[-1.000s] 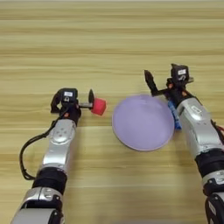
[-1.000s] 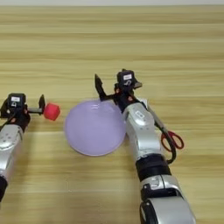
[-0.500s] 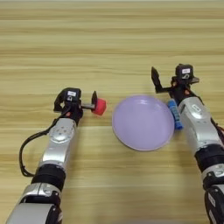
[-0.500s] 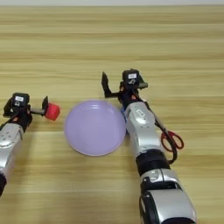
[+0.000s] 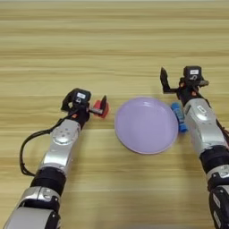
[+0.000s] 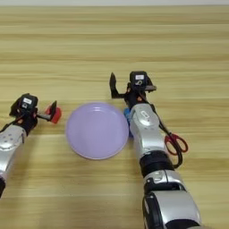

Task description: Move the objects on the table

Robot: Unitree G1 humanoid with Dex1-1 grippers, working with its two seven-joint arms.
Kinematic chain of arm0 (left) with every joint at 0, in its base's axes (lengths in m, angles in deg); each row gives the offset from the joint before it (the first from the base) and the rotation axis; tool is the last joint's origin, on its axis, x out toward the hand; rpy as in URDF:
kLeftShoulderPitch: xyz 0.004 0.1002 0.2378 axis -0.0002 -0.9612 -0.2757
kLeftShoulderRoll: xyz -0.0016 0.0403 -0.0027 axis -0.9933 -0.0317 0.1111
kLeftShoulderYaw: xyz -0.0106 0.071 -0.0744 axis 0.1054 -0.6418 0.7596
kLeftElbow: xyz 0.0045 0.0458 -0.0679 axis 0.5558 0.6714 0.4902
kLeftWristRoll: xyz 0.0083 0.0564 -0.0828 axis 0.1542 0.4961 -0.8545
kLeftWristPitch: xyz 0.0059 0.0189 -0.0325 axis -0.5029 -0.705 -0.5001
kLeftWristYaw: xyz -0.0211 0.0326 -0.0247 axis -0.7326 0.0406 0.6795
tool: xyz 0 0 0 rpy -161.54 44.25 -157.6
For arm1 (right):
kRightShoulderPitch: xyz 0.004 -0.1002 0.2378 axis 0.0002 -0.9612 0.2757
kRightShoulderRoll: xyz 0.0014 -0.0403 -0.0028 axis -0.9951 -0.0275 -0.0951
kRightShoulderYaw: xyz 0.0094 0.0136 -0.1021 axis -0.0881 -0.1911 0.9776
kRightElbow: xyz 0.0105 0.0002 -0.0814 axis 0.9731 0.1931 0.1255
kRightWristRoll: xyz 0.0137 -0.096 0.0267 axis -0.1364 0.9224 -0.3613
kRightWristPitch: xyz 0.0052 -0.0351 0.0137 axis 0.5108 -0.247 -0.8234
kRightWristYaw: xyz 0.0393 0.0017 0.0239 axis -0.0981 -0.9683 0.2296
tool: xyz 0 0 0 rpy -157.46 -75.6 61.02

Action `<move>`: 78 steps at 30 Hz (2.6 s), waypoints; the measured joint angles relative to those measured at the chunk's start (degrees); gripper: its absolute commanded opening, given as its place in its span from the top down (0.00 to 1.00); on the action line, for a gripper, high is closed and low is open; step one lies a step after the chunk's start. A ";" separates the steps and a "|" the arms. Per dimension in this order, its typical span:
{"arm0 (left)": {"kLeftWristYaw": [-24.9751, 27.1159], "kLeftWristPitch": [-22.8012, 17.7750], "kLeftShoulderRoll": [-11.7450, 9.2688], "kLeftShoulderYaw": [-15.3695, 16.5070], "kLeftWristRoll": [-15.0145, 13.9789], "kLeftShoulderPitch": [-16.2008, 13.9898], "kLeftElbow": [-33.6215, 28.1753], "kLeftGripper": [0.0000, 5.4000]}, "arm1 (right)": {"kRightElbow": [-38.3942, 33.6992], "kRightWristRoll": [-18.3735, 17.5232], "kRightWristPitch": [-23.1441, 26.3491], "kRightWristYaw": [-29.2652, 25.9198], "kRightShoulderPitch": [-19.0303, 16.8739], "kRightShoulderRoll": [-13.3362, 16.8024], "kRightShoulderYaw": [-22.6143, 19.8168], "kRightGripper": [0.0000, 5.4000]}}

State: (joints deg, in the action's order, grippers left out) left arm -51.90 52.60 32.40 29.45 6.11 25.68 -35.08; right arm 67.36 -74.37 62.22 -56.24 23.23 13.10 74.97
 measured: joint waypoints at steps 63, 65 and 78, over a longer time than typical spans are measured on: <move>2.23 3.33 -0.27 -0.67 2.49 7.96 21.81 0.33 | -0.39 0.35 1.46 1.25 0.01 -0.99 0.90 0.00; 2.24 3.33 -0.27 -0.66 2.49 8.20 22.21 0.36 | -0.39 0.36 1.47 1.26 0.02 -1.05 0.90 0.00; 2.50 3.81 -0.27 0.00 1.94 8.85 22.61 0.58 | -0.39 0.75 1.48 1.27 0.02 -1.09 0.90 0.00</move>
State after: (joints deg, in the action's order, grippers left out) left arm -49.40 56.41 32.13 29.45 8.05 34.53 -12.47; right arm 66.97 -73.63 63.70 -54.97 23.25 12.01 75.87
